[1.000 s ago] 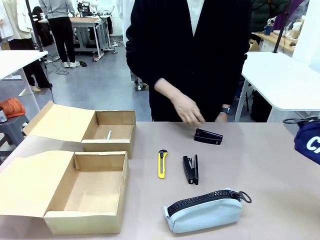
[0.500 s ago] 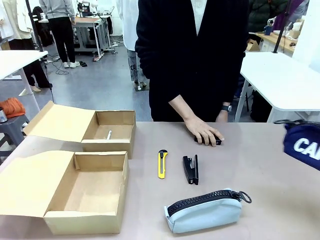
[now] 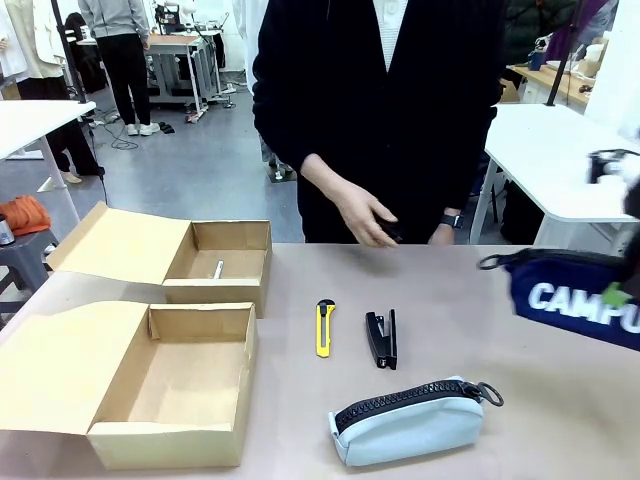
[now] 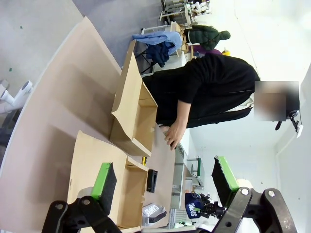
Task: Place items inside the box.
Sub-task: Pick up a Pencil pouch or Stapler and place it inside the Mailer Box closest to the robot.
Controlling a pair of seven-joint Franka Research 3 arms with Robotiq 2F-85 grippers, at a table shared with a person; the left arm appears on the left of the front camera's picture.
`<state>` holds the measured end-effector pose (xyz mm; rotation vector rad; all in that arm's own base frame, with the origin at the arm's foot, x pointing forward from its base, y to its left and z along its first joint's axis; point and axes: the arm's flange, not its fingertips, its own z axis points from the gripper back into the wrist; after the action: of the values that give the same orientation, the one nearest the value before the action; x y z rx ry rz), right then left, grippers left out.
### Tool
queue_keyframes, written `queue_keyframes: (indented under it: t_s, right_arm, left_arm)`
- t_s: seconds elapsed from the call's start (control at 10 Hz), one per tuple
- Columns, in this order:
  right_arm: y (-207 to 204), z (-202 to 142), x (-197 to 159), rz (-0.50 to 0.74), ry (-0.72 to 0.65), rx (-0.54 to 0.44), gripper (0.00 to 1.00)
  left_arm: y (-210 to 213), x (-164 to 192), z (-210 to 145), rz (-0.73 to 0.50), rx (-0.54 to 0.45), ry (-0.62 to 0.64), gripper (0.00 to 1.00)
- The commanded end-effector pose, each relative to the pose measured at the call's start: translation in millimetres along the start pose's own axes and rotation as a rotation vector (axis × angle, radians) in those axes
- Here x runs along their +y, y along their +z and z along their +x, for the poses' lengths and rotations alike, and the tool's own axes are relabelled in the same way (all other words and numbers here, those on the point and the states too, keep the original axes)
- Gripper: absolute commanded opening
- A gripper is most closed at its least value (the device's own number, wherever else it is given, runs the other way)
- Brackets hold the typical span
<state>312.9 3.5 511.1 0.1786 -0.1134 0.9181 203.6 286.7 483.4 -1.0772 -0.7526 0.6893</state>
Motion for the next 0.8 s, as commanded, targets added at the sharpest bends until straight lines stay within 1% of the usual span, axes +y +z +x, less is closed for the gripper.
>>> queue_keyframes:
  t_s: [0.0,0.1,0.2,0.4,0.5,0.6,0.7]
  right_arm:
    - [8.3,-57.5,-5.7,-0.025,-0.138,-0.091,0.07]
    - [4.1,-51.8,-1.4,-0.047,-0.123,-0.059,0.07]
    - [1.0,-35.8,0.5,-0.076,-0.126,0.015,0.07]
    - [-1.3,3.4,7.4,-0.099,-0.087,0.095,0.07]
    - [1.9,35.8,20.5,-0.084,-0.033,0.067,0.07]
    - [5.9,77.8,43.2,-0.004,-0.136,0.002,0.07]
    - [5.8,119.9,71.8,0.052,-0.165,-0.063,0.07]
  left_arm:
    - [-0.3,-0.8,-0.2,-0.019,-0.008,-0.015,1.0]
    - [-0.3,-0.8,-0.2,-0.019,-0.008,-0.015,1.0]
    - [-0.3,-0.8,-0.2,-0.019,-0.008,-0.015,1.0]
    - [-0.3,-0.8,-0.2,-0.019,-0.008,-0.015,1.0]
    - [-0.3,-0.8,-0.2,-0.019,-0.008,-0.015,1.0]
    - [-0.3,-0.8,-0.2,-0.019,-0.008,-0.015,1.0]
    - [-0.3,-0.8,-0.2,-0.019,-0.008,-0.015,1.0]
